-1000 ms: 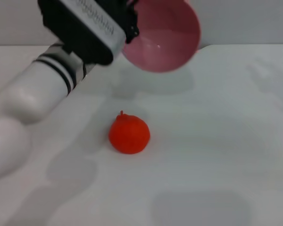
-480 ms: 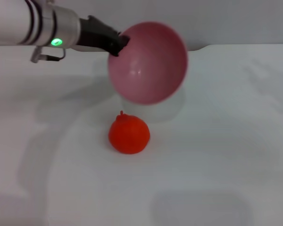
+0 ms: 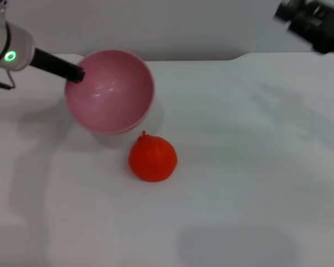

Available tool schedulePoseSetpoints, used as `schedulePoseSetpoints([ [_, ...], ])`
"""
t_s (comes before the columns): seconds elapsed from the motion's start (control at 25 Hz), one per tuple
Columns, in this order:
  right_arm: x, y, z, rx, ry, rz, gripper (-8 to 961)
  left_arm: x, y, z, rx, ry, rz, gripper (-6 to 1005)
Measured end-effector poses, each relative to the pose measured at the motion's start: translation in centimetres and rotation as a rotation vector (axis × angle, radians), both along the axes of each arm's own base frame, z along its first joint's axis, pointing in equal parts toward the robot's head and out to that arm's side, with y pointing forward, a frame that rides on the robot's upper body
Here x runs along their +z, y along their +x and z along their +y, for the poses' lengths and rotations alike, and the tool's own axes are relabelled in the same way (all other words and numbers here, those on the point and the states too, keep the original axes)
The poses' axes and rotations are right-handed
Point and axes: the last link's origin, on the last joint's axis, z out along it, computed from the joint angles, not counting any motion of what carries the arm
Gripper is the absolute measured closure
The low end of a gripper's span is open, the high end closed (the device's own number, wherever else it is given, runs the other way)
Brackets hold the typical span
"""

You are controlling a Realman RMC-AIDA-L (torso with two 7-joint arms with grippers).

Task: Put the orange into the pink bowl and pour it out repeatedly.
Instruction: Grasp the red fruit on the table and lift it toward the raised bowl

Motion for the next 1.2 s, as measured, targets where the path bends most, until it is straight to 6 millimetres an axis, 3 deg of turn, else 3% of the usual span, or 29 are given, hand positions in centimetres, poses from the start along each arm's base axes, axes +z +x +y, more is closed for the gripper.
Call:
schedulePoseSetpoints([
  [0.36,-2.2,-3.0,1.4,-0.07,-0.273,-0.351,485,1.4,-3.4,-0.9,0.122,0.055,0.004,964],
  [0.64,-6.2,-5.6,1.9,-0.065,-0.45,-0.591,485,2.0,-4.5,-1.2,0.157,0.077,-0.007,964],
  [0.92,-9.6,-6.8,1.7,-0.022,-0.574,-0.652,486,2.2,-4.5,-1.2,0.162,0.076,-0.007,964],
  [1.2,-11.0,-6.6,1.8,-0.037,-0.613,-0.656,486,2.1,-4.2,-1.2,0.157,0.075,-0.008,965],
])
